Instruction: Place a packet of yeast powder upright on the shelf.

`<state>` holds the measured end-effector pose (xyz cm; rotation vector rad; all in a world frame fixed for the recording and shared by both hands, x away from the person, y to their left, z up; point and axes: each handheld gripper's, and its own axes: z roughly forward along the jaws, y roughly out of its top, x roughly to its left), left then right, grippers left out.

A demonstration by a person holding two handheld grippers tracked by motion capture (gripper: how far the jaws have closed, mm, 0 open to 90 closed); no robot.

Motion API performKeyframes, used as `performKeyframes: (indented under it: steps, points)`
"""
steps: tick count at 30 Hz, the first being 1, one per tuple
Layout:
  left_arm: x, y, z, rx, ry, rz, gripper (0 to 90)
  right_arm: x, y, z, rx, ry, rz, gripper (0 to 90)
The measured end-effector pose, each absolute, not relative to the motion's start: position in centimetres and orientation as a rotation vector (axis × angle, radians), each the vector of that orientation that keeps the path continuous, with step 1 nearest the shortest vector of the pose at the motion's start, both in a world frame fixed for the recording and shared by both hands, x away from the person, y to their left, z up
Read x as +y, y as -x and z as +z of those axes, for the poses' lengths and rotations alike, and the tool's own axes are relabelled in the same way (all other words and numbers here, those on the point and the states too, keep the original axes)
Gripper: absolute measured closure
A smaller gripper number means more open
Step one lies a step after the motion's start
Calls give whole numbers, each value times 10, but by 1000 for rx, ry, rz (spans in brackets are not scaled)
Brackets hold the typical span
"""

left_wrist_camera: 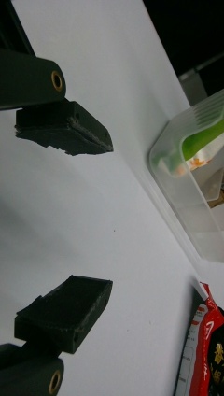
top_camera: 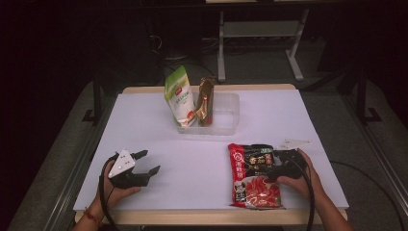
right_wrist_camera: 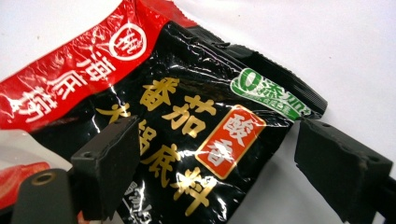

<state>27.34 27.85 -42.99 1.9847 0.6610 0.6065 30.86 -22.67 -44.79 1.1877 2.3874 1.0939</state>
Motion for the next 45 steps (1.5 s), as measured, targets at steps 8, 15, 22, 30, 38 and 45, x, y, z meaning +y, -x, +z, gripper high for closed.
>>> performKeyframes:
  steps: [8, 15, 22, 30, 38, 45]
  points:
    - [275, -273, -430, 654, -2000, 602, 271, -229, -312, -452, 2409, -1281, 1107, 130]
    - [274, -273, -432, 655, -2004, 598, 271, -228, -314, -454, 2438, -1310, 1124, 119]
    - [273, -273, -432, 654, -2002, 576, 272, -224, -314, -453, 2459, -1291, 1134, 219]
    - [259, -283, -429, 665, -1954, 446, 274, -234, -316, -450, 2405, -1348, 1175, 538]
    - [206, -298, -428, 582, -1969, 206, 225, -239, -315, -445, 2354, -1328, 1247, 736]
    - [172, -304, -427, 530, -1987, 139, 218, -241, -308, -438, 2320, -1284, 1293, 789]
